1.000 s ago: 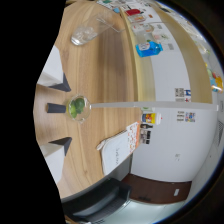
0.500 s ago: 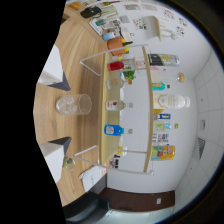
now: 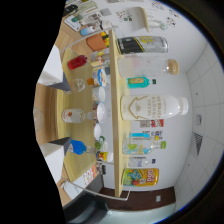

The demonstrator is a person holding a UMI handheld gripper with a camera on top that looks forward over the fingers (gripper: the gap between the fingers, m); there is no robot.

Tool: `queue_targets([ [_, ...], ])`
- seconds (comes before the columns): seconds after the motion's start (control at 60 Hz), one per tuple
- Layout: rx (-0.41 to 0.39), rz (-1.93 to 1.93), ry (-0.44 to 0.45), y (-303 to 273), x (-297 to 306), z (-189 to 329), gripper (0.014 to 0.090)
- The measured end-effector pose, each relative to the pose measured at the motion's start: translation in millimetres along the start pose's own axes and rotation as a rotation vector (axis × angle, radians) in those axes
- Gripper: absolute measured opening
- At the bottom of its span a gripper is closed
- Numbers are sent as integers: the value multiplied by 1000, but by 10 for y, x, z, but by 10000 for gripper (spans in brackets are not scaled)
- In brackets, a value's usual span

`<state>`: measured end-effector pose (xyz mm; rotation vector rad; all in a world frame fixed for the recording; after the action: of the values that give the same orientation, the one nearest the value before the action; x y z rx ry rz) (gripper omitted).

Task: Make me a cup of Mojito.

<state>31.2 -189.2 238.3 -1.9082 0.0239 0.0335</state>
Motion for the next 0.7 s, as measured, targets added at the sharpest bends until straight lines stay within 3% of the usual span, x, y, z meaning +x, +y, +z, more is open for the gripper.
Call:
queue_targets([
  [0.117,-32,9,16,-16,68,371,854],
  [0.267,-118,15,40,159,148,717,751],
  [0.383,-142,1,17,258,93,866,628],
  [0.533,-140,-16,12,277,81,968,365],
  [0.7,-150,6,-8,279,75,946,354],
])
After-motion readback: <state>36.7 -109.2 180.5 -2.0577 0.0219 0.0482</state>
